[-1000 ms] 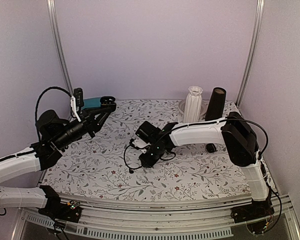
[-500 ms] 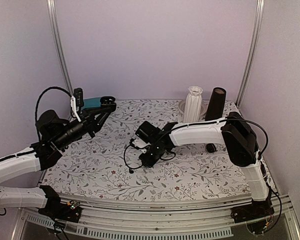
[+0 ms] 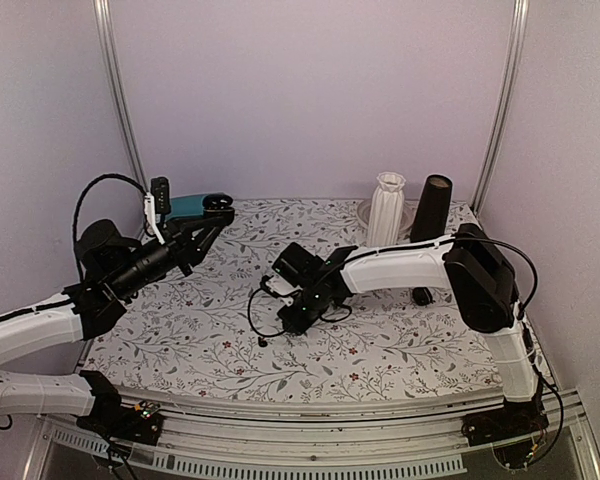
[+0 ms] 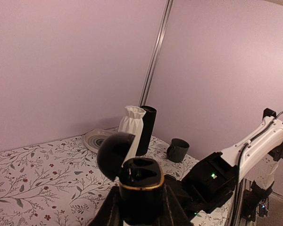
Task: Insert the wireless bluetooth earbuds into the charging case
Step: Pick up the left earbud from the center of the board, then insert the left earbud into the left side groove of the charging case.
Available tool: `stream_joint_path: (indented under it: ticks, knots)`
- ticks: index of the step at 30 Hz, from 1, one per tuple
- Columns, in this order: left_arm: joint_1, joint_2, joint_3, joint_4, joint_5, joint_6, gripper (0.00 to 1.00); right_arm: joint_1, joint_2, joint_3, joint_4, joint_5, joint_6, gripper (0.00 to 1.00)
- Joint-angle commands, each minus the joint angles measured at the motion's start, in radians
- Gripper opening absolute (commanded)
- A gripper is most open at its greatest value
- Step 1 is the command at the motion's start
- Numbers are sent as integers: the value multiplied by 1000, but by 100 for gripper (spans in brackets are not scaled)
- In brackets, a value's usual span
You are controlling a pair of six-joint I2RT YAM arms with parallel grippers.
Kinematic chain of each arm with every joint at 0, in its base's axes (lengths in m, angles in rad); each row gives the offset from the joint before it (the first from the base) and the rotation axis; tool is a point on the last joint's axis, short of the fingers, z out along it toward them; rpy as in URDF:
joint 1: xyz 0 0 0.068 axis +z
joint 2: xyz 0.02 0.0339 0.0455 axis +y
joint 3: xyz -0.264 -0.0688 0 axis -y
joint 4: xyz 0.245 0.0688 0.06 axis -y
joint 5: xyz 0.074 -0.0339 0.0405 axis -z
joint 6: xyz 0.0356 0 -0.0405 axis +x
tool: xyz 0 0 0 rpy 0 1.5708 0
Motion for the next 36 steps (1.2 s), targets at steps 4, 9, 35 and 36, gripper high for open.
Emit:
stream_joint_path:
  ticks: [4, 9, 35, 36]
  knots:
    - [19, 15, 19, 26, 12, 4, 0, -26, -93, -89, 83, -10, 62, 4]
    - [22, 27, 16, 42, 31, 3, 0, -44, -183, -161, 157, -13, 100, 4]
    - [16, 166, -9, 289, 260, 23, 0, -70, -588, -242, 351, 21, 226, 4]
    - [12, 170, -10, 297, 257, 29, 0, -70, -606, -246, 367, 18, 234, 4]
